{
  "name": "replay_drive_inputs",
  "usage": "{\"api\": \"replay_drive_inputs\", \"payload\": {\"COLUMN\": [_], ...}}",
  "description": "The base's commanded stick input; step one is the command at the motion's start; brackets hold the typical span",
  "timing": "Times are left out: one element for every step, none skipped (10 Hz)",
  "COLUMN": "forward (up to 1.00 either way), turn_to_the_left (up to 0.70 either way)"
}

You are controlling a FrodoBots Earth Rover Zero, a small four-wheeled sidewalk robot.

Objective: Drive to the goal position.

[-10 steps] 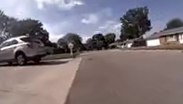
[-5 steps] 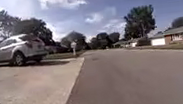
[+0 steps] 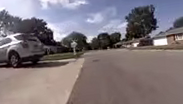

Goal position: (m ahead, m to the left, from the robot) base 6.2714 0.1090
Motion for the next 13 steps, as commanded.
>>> {"api": "replay_drive_inputs", "payload": {"forward": [1.0,1.0,1.0,1.0,1.0,1.0,1.0,1.0,1.0,1.0,1.0,1.0,1.0], "turn_to_the_left": [0.0,0.0,0.0,0.0,-0.01,0.0,0.0,0.0,0.0,0.0,-0.04,-0.12,-0.08]}}
